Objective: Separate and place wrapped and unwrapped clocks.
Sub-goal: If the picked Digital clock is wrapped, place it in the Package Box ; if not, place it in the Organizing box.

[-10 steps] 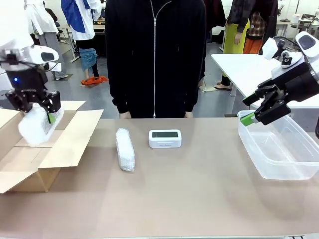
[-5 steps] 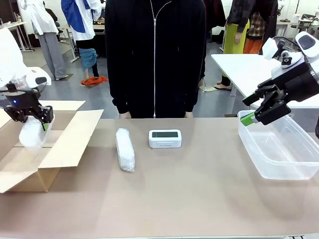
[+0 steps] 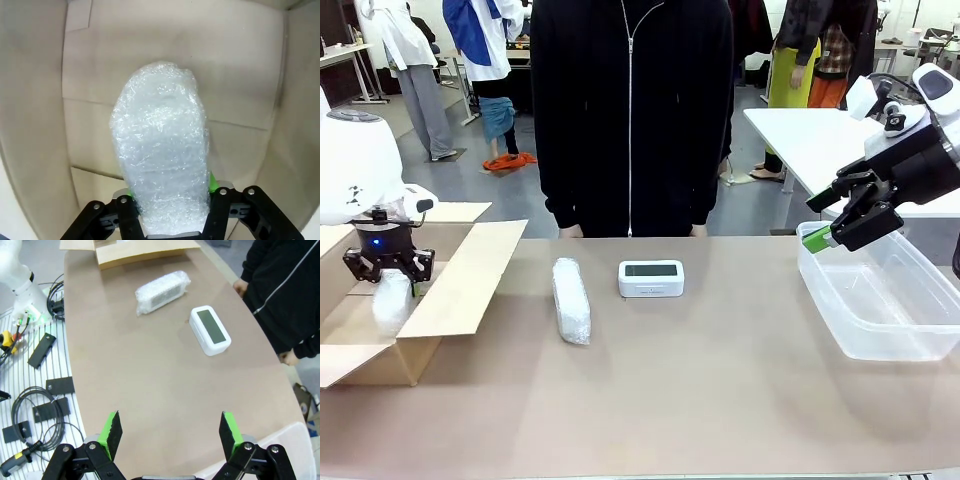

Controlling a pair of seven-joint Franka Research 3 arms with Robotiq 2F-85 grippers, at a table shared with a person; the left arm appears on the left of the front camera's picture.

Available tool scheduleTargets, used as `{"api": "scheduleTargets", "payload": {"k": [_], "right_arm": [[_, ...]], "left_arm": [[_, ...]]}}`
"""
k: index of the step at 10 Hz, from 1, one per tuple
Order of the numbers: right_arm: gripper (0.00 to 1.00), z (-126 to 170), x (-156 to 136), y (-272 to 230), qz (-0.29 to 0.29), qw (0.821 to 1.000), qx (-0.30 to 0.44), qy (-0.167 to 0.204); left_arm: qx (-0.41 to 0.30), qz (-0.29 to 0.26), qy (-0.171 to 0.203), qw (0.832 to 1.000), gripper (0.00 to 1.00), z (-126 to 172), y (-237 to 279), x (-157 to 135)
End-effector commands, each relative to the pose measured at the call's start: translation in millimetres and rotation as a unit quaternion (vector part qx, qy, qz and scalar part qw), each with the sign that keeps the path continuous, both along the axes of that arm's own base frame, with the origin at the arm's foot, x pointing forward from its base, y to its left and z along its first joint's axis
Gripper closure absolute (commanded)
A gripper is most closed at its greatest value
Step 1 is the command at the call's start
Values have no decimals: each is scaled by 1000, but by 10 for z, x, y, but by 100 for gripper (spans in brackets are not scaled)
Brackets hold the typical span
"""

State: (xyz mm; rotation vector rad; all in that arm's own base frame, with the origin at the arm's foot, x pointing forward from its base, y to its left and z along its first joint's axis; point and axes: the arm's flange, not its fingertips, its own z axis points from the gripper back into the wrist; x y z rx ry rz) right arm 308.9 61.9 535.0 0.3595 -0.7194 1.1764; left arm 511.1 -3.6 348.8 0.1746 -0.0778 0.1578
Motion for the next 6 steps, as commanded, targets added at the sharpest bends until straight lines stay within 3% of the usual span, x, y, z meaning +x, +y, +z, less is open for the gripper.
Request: {"api": "scheduleTargets", "payload": {"k": [1, 4, 6], "right_arm": [[0, -18, 39, 9, 13, 1000, 14, 0], [0, -18, 39, 9, 13, 1000, 14, 0], [0, -18, 39, 9, 13, 1000, 14, 0]], "left_arm": [[-9, 14, -13, 1000, 0, 111, -18, 10], [-14, 9, -23, 1000, 0, 258, 26, -58], [-14, 5, -53, 999, 0, 659, 126, -203]]}}
